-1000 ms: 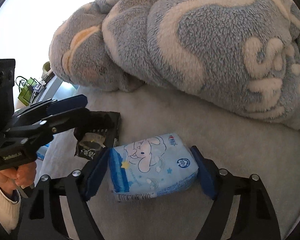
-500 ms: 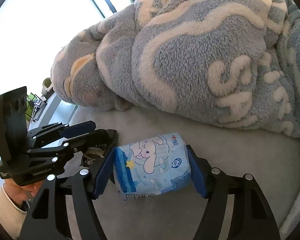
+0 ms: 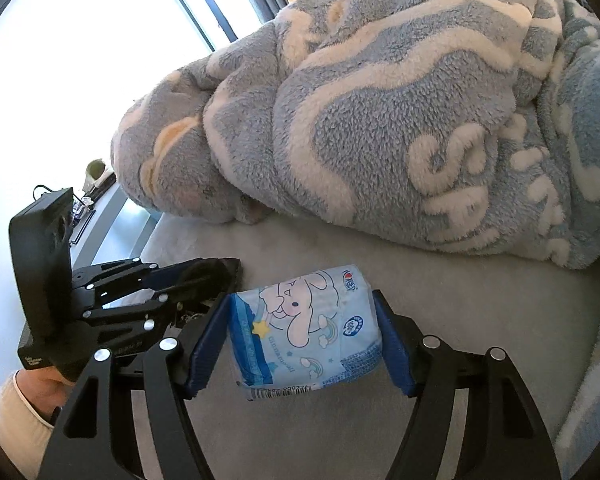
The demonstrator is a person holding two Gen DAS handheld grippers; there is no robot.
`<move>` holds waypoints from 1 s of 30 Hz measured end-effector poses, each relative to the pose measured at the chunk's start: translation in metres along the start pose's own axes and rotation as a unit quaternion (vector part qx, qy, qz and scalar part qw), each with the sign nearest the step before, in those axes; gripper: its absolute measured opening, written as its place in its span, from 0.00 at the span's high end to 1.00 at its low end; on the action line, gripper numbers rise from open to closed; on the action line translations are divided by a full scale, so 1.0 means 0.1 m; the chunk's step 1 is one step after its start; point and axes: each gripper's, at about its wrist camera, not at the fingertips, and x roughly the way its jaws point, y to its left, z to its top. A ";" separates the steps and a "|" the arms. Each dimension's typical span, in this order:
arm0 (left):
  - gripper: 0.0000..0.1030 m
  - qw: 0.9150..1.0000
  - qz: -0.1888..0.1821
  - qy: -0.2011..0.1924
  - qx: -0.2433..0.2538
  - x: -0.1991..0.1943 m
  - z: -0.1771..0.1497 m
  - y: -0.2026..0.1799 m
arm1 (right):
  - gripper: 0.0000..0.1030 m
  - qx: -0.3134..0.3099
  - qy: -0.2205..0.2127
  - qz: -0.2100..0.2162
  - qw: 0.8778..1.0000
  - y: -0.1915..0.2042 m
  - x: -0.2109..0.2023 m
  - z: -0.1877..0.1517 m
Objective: Collect trash
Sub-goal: 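Grasp the black curved clip with the left tool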
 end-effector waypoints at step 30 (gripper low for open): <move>0.81 0.996 -0.001 -0.067 -0.055 -0.97 -0.41 -0.10 | 0.32 -0.019 -0.038 -0.009 0.999 0.65 -0.54 -0.47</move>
